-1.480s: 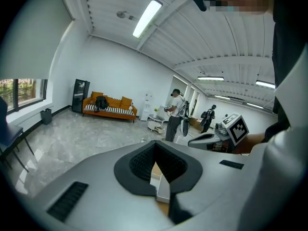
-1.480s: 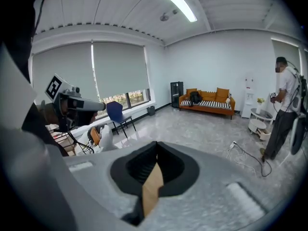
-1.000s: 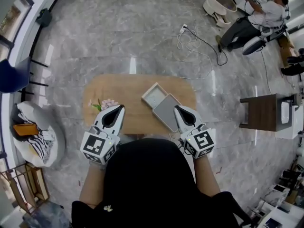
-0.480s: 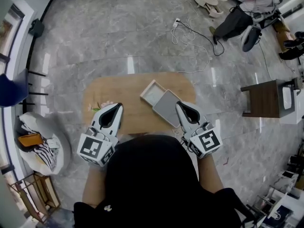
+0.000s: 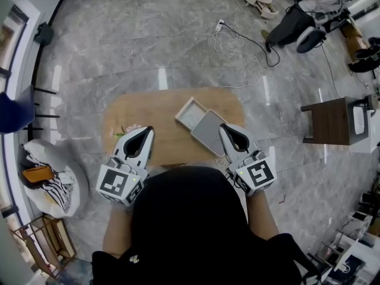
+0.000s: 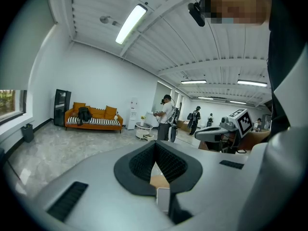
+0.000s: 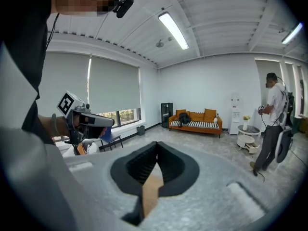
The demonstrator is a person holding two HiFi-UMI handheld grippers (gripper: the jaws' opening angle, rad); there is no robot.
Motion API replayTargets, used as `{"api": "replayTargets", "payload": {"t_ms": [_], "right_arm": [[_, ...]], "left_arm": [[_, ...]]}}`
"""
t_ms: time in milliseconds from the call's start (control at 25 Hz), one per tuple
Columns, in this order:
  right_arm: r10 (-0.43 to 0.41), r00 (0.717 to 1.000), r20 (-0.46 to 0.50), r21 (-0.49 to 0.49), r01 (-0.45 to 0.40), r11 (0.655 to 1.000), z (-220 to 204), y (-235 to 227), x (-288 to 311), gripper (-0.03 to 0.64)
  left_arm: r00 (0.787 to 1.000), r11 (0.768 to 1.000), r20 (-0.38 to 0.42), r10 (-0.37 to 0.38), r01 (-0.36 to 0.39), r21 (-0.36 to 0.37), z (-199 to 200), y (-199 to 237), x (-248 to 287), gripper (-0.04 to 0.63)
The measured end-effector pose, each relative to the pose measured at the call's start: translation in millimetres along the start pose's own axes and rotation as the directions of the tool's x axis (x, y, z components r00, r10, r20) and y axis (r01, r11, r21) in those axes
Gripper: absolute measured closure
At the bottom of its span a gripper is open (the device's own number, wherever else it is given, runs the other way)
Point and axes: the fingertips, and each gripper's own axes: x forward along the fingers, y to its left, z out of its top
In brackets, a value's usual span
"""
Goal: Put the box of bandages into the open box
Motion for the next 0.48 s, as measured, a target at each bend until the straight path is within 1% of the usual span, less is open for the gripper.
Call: {"api": "replayTargets", "payload": {"t_ms": [320, 480], "right_arm": [[0.002, 1.000, -0.016, 0.007, -0.002, 1.000, -4.6, 7.4, 5.6, 0.618], [-0.007, 1.000, -0.001, 0.001, 0.007, 1.000, -4.9, 6.1, 5.4, 0.620]], "left_arm": [[1.000, 1.000, 0.006, 0.007, -0.007, -0.011, -4.2, 6.4, -5.6, 0.584], [1.000, 1.000, 0.004, 0.011, -0.011, -0.013, -5.5, 6.9, -8.0, 0.584]]}}
